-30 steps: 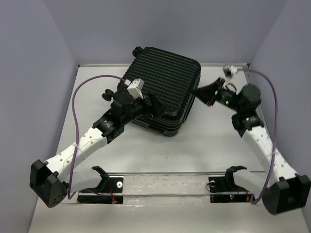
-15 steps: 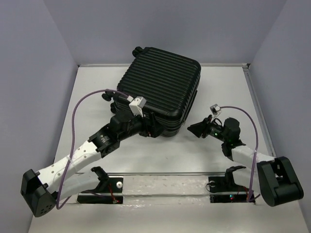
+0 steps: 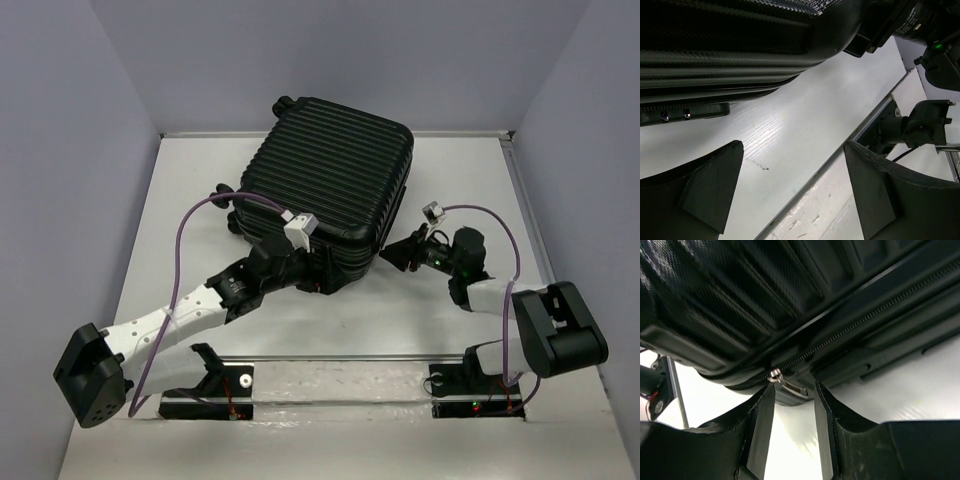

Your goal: Pack the luggage

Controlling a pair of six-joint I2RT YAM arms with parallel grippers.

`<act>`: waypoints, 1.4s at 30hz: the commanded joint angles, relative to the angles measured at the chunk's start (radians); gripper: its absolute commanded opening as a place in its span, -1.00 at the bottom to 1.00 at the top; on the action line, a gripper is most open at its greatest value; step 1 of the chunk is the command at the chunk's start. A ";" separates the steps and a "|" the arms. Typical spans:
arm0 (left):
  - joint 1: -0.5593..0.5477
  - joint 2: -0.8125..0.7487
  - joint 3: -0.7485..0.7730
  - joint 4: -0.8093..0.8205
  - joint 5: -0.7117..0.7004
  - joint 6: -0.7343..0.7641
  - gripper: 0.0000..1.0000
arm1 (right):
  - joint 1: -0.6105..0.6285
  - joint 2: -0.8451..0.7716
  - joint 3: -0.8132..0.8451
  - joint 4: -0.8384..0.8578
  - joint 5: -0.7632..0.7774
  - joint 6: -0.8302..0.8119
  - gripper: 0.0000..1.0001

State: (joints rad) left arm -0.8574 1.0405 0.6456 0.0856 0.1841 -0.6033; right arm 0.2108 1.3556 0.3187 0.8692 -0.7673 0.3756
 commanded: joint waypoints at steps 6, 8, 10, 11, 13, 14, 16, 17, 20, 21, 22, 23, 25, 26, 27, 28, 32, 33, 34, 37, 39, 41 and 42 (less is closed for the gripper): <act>-0.002 0.044 0.060 0.071 -0.009 0.036 0.86 | 0.009 0.095 0.085 0.112 -0.118 -0.014 -0.14; -0.002 0.053 0.068 0.071 -0.020 0.039 0.85 | 0.019 0.117 0.097 0.120 -0.122 -0.007 -0.17; -0.002 0.062 0.080 0.069 -0.028 0.042 0.85 | 0.019 0.144 0.103 0.140 -0.115 0.000 -0.23; -0.002 0.065 0.084 0.071 -0.031 0.045 0.85 | 0.028 0.151 0.100 0.155 -0.112 0.009 -0.28; 0.000 0.078 0.103 0.066 -0.049 0.053 0.85 | 0.029 0.160 0.099 0.195 -0.119 0.040 -0.35; 0.000 0.081 0.112 0.063 -0.058 0.054 0.85 | 0.029 0.165 0.095 0.220 -0.115 0.052 -0.35; 0.000 0.089 0.137 0.056 -0.072 0.060 0.85 | 0.029 0.177 0.089 0.249 -0.099 0.074 -0.23; 0.000 0.095 0.144 0.052 -0.074 0.063 0.85 | 0.029 0.180 0.082 0.258 -0.086 0.072 -0.07; 0.000 0.096 0.158 0.040 -0.080 0.073 0.85 | 0.029 0.175 0.080 0.231 -0.067 0.048 -0.01; 0.001 0.095 0.157 0.039 -0.083 0.074 0.85 | 0.038 0.181 0.083 0.234 -0.081 0.051 -0.01; 0.003 0.096 0.155 0.039 -0.083 0.074 0.85 | 0.038 0.188 0.085 0.258 -0.086 0.058 -0.03; 0.004 0.098 0.154 0.039 -0.083 0.074 0.85 | 0.038 0.195 0.092 0.273 -0.092 0.068 -0.28; 0.011 0.101 0.155 0.040 -0.081 0.071 0.85 | 0.048 0.215 0.095 0.301 -0.098 0.085 -0.43; 0.012 0.104 0.155 0.043 -0.081 0.069 0.85 | 0.058 0.221 0.095 0.307 -0.096 0.088 -0.47; 0.012 0.107 0.155 0.043 -0.081 0.071 0.85 | 0.058 0.226 0.095 0.310 -0.096 0.089 -0.51; 0.014 0.108 0.160 0.046 -0.086 0.069 0.85 | 0.058 0.237 0.097 0.313 -0.096 0.092 -0.55; 0.023 0.145 0.193 0.048 -0.101 0.085 0.85 | 0.067 0.255 0.086 0.344 -0.081 0.106 -0.86; 0.026 0.154 0.201 0.051 -0.104 0.086 0.85 | 0.078 0.255 0.082 0.352 -0.079 0.112 -0.86; 0.027 0.162 0.215 0.054 -0.107 0.086 0.85 | 0.078 0.254 0.065 0.379 -0.072 0.132 -0.86; 0.029 0.196 0.250 0.066 -0.133 0.083 0.84 | 0.116 0.232 0.024 0.404 -0.037 0.167 -0.86; 0.031 0.214 0.272 0.085 -0.149 0.077 0.84 | 0.163 0.169 -0.026 0.335 0.058 0.151 -0.86; 0.031 0.237 0.313 0.097 -0.152 0.074 0.84 | 0.284 0.110 -0.058 0.181 0.138 0.132 -0.86; 0.029 0.248 0.328 0.104 -0.150 0.074 0.83 | 0.339 0.044 -0.061 0.124 0.184 0.123 -0.86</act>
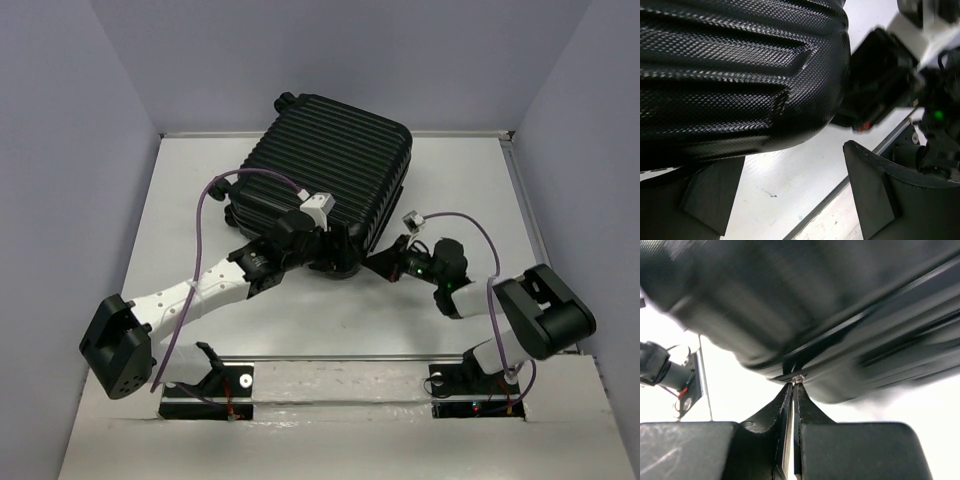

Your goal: Pack the luggage

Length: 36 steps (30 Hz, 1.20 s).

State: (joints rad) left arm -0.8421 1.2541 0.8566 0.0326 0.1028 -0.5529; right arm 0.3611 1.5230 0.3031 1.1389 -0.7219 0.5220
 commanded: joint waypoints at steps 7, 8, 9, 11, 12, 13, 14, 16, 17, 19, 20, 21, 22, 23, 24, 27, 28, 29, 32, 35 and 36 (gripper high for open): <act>0.017 0.143 0.262 0.171 -0.043 0.021 0.83 | 0.559 -0.362 -0.039 -0.556 0.473 0.005 -0.86; 0.017 0.160 0.280 0.176 -0.032 0.010 0.82 | 0.582 -0.379 -0.036 -0.559 0.505 0.036 -0.86; 0.017 0.169 0.289 0.181 -0.022 0.002 0.82 | 0.605 -0.376 -0.033 -0.545 0.533 0.053 -0.86; 0.017 0.189 0.328 0.185 0.037 -0.015 0.80 | 0.668 -0.312 -0.012 -0.483 0.657 0.101 -0.86; 0.017 0.198 0.335 0.188 0.072 -0.037 0.79 | 0.691 -0.270 -0.007 -0.361 0.709 0.124 -0.86; 0.017 0.200 0.350 0.191 0.089 -0.051 0.78 | 0.700 -0.217 0.008 -0.173 0.799 0.154 -0.86; 0.015 0.197 0.360 0.193 0.104 -0.071 0.79 | 0.700 -0.096 0.019 -0.072 0.846 0.174 -0.86; 0.017 0.188 0.389 0.187 0.136 -0.090 0.83 | 0.713 0.035 0.066 0.218 0.961 0.216 -0.86; 0.017 0.176 0.401 0.179 0.141 -0.099 0.89 | 0.713 0.149 0.074 0.317 1.002 0.228 -0.86; 0.018 0.159 0.426 0.133 0.155 -0.104 0.96 | 0.713 0.230 0.068 0.489 1.093 0.260 -0.86; 0.023 0.147 0.446 0.109 0.155 -0.096 0.98 | 0.713 0.255 0.061 0.577 1.114 0.269 -0.86; 0.044 0.108 0.449 0.068 0.161 -0.088 0.98 | 0.713 0.255 0.045 0.575 1.125 0.276 -0.86; 0.067 0.082 0.443 0.050 0.169 -0.081 0.98 | 0.713 0.240 0.041 0.559 1.122 0.260 -0.86; 0.095 0.056 0.420 0.035 0.179 -0.076 0.98 | 0.713 0.220 0.037 0.477 1.125 0.257 -0.86; 0.132 -0.003 0.403 0.018 0.192 -0.076 0.98 | 0.713 0.198 0.036 0.431 1.127 0.263 -0.86; 0.364 -0.140 0.279 -0.005 0.228 -0.105 0.98 | 0.713 0.149 0.037 0.340 1.112 0.254 -0.86; 0.494 -0.168 0.233 -0.017 0.219 -0.107 0.98 | 0.713 0.146 0.031 0.347 1.102 0.248 -0.86; 0.561 -0.198 0.213 -0.026 0.218 -0.108 0.98 | 0.713 0.146 0.028 0.349 1.101 0.245 -0.86; 0.785 -0.185 0.173 -0.056 0.250 -0.102 0.98 | 0.713 0.138 0.019 0.341 1.098 0.243 -0.86; 0.906 -0.134 0.167 -0.039 0.314 -0.111 0.98 | 0.713 0.125 0.019 0.309 1.092 0.231 -0.86; 0.949 -0.096 0.171 -0.039 0.311 -0.114 0.98 | 0.713 0.112 0.021 0.299 1.090 0.227 -0.86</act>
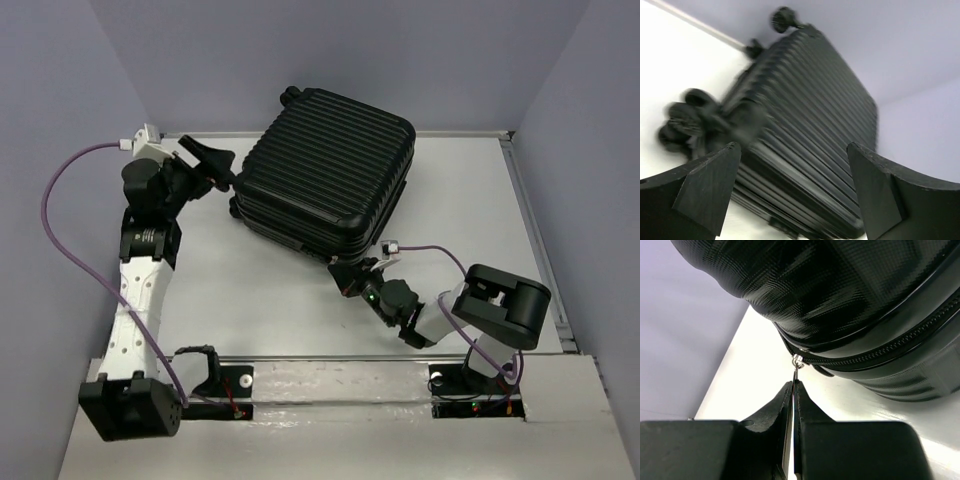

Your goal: Pack the luggage

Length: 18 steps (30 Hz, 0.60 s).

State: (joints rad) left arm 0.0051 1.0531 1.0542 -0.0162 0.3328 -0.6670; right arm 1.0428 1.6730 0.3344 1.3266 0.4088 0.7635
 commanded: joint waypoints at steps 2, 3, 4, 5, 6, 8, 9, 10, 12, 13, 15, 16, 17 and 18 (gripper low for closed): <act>0.130 0.146 -0.002 0.044 0.071 -0.011 0.98 | 0.031 -0.047 -0.006 0.086 -0.048 -0.027 -0.86; 0.145 0.194 0.010 0.047 0.083 -0.016 0.98 | 0.031 -0.055 -0.005 0.082 -0.050 -0.030 -0.86; 0.145 0.218 0.023 0.050 0.087 -0.025 0.98 | 0.031 -0.058 -0.005 0.077 -0.050 -0.032 -0.86; 0.145 0.238 0.036 0.058 0.092 -0.031 0.98 | 0.031 -0.059 -0.005 0.071 -0.054 -0.036 -0.86; 0.144 0.270 0.041 0.079 0.095 -0.039 0.97 | 0.031 -0.062 0.002 0.065 -0.057 -0.039 -0.86; 0.145 0.304 0.065 0.087 0.101 -0.054 0.97 | 0.031 -0.062 0.006 0.051 -0.067 -0.046 -0.86; 0.145 0.333 0.073 0.087 0.101 -0.057 0.96 | 0.031 -0.064 0.008 0.049 -0.070 -0.047 -0.86; 0.145 0.359 0.087 0.090 0.101 -0.063 0.96 | 0.031 -0.062 0.009 0.052 -0.074 -0.049 -0.86; 0.145 0.383 0.099 0.096 0.101 -0.069 0.96 | 0.031 -0.059 0.008 0.052 -0.077 -0.049 -0.86; 0.145 0.395 0.107 0.099 0.106 -0.071 0.96 | 0.031 -0.052 0.009 0.056 -0.077 -0.047 -0.86; 0.145 0.419 0.116 0.107 0.117 -0.082 0.95 | 0.031 -0.044 0.009 0.066 -0.084 -0.046 -0.86; 0.145 0.427 0.116 0.119 0.123 -0.086 0.95 | 0.031 -0.039 0.008 0.071 -0.085 -0.043 -0.86; 0.145 0.441 0.115 0.134 0.130 -0.097 0.94 | 0.031 -0.027 0.006 0.085 -0.087 -0.038 -0.86; 0.145 0.447 0.115 0.142 0.133 -0.100 0.94 | 0.031 -0.021 0.006 0.089 -0.090 -0.036 -0.86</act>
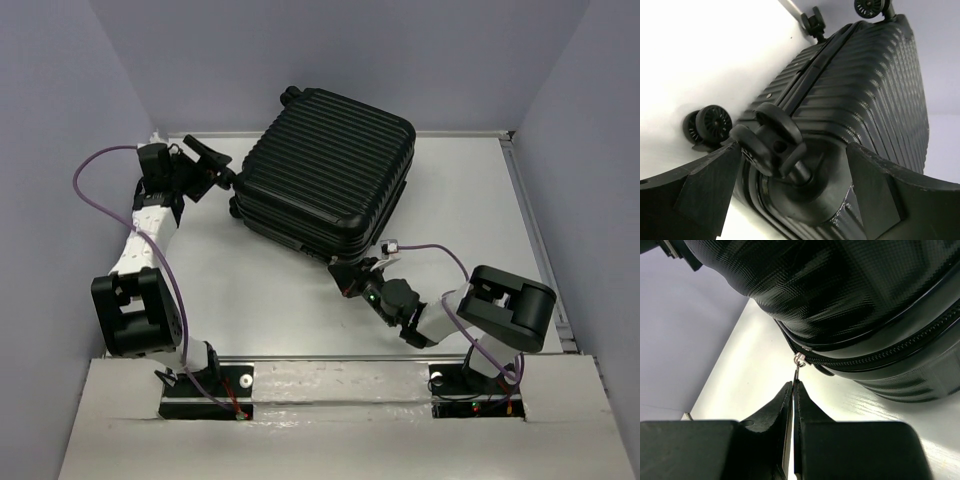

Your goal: Pack the luggage

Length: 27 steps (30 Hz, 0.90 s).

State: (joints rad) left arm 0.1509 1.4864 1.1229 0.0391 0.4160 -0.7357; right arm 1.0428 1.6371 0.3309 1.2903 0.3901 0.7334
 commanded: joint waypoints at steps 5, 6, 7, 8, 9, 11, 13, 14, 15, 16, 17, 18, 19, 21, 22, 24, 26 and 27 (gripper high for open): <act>-0.001 0.057 0.038 0.142 0.079 -0.077 0.92 | 0.031 0.038 0.013 0.144 -0.077 0.006 -0.86; -0.001 0.067 0.032 0.162 0.090 -0.094 0.92 | 0.031 0.040 0.013 0.145 -0.077 0.004 -0.86; -0.001 0.072 0.029 0.169 0.090 -0.099 0.91 | 0.031 0.040 0.013 0.145 -0.076 0.006 -0.86; -0.001 0.075 0.029 0.174 0.092 -0.105 0.91 | 0.031 0.041 0.013 0.144 -0.077 0.004 -0.86; -0.001 0.080 0.029 0.185 0.092 -0.110 0.89 | 0.031 0.038 0.014 0.142 -0.077 0.003 -0.86; -0.001 0.084 0.026 0.199 0.095 -0.128 0.88 | 0.031 0.038 0.014 0.138 -0.076 0.001 -0.86; -0.001 0.087 0.022 0.229 0.096 -0.143 0.83 | 0.031 0.043 0.016 0.138 -0.074 0.001 -0.86; -0.001 0.092 0.015 0.240 0.099 -0.157 0.82 | 0.031 0.046 0.017 0.139 -0.076 0.001 -0.86; -0.001 0.095 0.014 0.249 0.099 -0.163 0.80 | 0.031 0.047 0.019 0.139 -0.077 0.003 -0.86; -0.001 0.098 0.011 0.261 0.101 -0.169 0.75 | 0.031 0.050 0.020 0.139 -0.077 0.006 -0.86; -0.001 0.100 0.008 0.272 0.101 -0.175 0.73 | 0.031 0.053 0.020 0.139 -0.079 0.006 -0.86; -0.001 0.104 -0.001 0.292 0.104 -0.191 0.70 | 0.031 0.053 0.022 0.139 -0.079 0.006 -0.86; -0.001 0.106 -0.006 0.300 0.103 -0.197 0.67 | 0.031 0.055 0.022 0.139 -0.077 0.008 -0.86; -0.001 0.112 -0.014 0.312 0.102 -0.206 0.61 | 0.031 0.056 0.022 0.139 -0.076 0.009 -0.86; -0.001 0.114 -0.017 0.324 0.104 -0.215 0.57 | 0.031 0.058 0.022 0.138 -0.076 0.009 -0.86; -0.001 0.120 -0.029 0.343 0.110 -0.232 0.53 | 0.031 0.059 0.023 0.136 -0.074 0.009 -0.86; -0.001 0.118 -0.046 0.366 0.112 -0.249 0.48 | 0.031 0.061 0.025 0.136 -0.074 0.009 -0.86; -0.001 0.117 -0.067 0.392 0.112 -0.258 0.43 | 0.031 0.063 0.026 0.136 -0.074 0.009 -0.86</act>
State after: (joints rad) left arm 0.1520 1.6169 1.0954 0.2962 0.4892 -0.9398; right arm 1.0428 1.6779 0.3393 1.3205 0.3779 0.7395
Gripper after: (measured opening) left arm 0.751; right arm 0.074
